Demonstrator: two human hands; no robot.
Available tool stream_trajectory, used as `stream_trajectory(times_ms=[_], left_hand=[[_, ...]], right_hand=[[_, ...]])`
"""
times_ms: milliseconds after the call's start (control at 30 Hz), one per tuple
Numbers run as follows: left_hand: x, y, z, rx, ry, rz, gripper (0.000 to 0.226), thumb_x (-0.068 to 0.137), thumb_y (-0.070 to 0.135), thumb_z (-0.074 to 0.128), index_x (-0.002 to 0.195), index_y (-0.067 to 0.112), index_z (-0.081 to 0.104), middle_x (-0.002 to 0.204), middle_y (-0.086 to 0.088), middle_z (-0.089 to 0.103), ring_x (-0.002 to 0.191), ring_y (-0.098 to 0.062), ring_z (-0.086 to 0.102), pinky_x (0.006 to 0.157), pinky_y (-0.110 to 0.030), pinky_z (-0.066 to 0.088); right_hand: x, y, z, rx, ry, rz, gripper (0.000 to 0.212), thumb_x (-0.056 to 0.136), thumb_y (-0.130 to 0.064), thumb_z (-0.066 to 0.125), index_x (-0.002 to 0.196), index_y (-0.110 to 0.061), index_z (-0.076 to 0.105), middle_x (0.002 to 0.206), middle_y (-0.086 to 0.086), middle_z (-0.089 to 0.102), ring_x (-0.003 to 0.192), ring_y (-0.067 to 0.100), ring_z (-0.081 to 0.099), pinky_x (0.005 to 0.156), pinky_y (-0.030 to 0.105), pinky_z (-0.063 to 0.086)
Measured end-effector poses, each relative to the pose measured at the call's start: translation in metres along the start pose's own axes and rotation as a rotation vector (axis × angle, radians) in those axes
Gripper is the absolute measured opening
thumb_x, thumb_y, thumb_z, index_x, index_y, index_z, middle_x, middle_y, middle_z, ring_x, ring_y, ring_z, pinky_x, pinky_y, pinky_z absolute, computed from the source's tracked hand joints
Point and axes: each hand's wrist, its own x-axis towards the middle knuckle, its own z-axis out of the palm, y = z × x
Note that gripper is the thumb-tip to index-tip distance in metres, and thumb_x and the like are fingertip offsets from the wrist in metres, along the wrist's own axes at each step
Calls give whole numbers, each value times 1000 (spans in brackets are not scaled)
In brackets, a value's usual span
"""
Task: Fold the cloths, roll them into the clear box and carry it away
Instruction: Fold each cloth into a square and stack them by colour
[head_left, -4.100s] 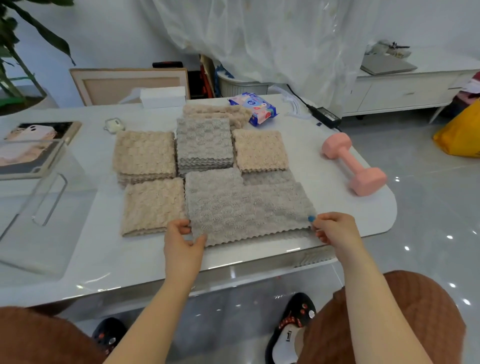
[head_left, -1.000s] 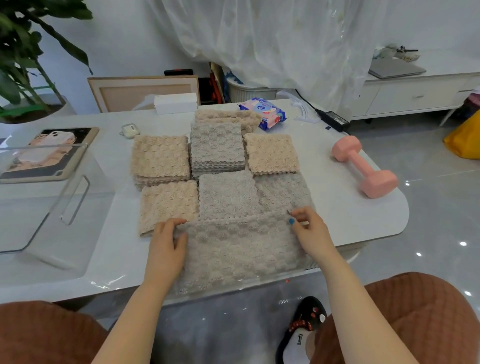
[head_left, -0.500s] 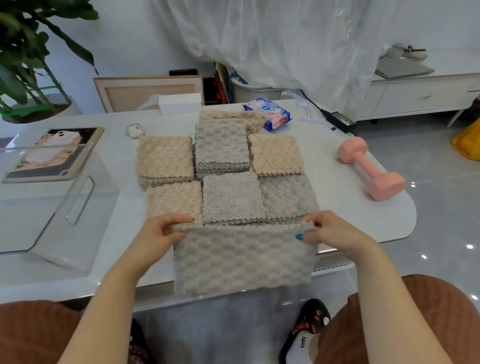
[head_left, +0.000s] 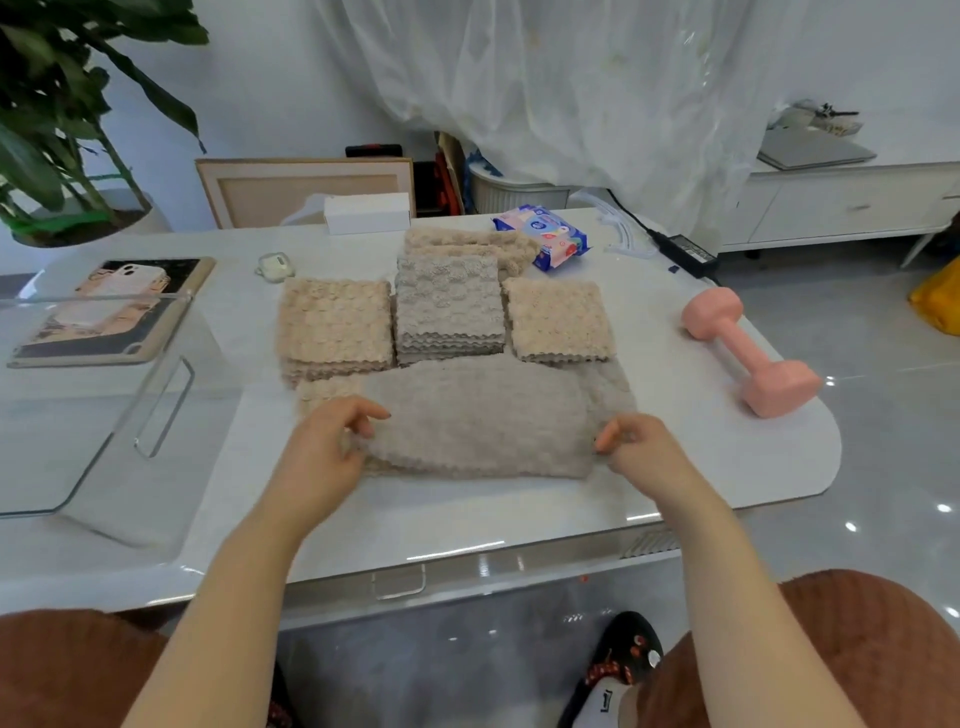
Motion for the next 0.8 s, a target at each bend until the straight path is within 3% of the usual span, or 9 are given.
stream_trajectory(times_ms=[100, 200, 300, 400, 533, 633, 733, 800], left_hand=[[1, 0, 22, 219, -59, 11, 61, 69, -12, 53, 117, 26, 55, 104, 7, 46, 107, -18, 46, 88, -33, 41], [6, 30, 51, 274, 25, 87, 49, 76, -5, 53, 118, 20, 58, 110, 4, 48, 107, -18, 46, 89, -38, 44], [8, 71, 99, 260, -62, 270, 37, 83, 0, 52, 114, 18, 62, 112, 1, 53, 107, -19, 48, 90, -36, 45], [9, 98, 152, 381, -232, 542, 38, 61, 5, 69, 97, 15, 67, 101, -5, 58, 94, -26, 55, 74, -34, 46], [23, 103, 180, 625, -341, 420, 69, 19, 21, 81, 87, 23, 68, 98, -2, 54, 86, -20, 51, 70, -28, 45], [32, 94, 189, 633, -222, 450, 63, 27, 16, 81, 87, 19, 62, 98, -5, 49, 86, -22, 43, 67, -30, 42], [34, 91, 192, 580, -56, 513, 27, 57, 11, 71, 81, 16, 60, 89, -5, 54, 76, -23, 50, 63, -30, 39], [32, 89, 193, 521, 22, 528, 16, 69, 6, 59, 83, 13, 56, 87, -6, 54, 70, -23, 50, 60, -30, 39]], right_hand=[[9, 17, 6, -25, 98, 84, 38, 71, 11, 47, 53, -20, 60, 67, -1, 60, 77, 24, 58, 76, 40, 51], [17, 2, 4, 16, 248, 63, 28, 75, 5, 46, 68, -19, 59, 74, 0, 61, 78, 24, 58, 73, 36, 49], [36, -11, 8, 77, 290, 36, 18, 80, -5, 49, 78, -19, 60, 78, 0, 61, 75, 21, 56, 68, 32, 44], [67, -12, 17, 80, 186, 35, 14, 78, -10, 52, 82, -23, 58, 84, 3, 62, 80, 25, 58, 75, 38, 47], [98, -15, 19, 24, 12, 87, 20, 85, -7, 61, 101, -16, 53, 90, 6, 56, 78, 20, 51, 71, 31, 42], [104, -21, 8, -7, -169, 151, 11, 85, -9, 64, 90, -15, 56, 68, 4, 51, 60, 15, 44, 52, 25, 34], [107, -26, -12, -89, -326, 118, 20, 83, -7, 64, 69, -16, 54, 60, 2, 48, 57, 14, 42, 53, 27, 32], [108, -31, -26, -50, -377, 102, 18, 84, -6, 63, 72, -14, 54, 64, 3, 52, 57, 12, 47, 54, 25, 34]])
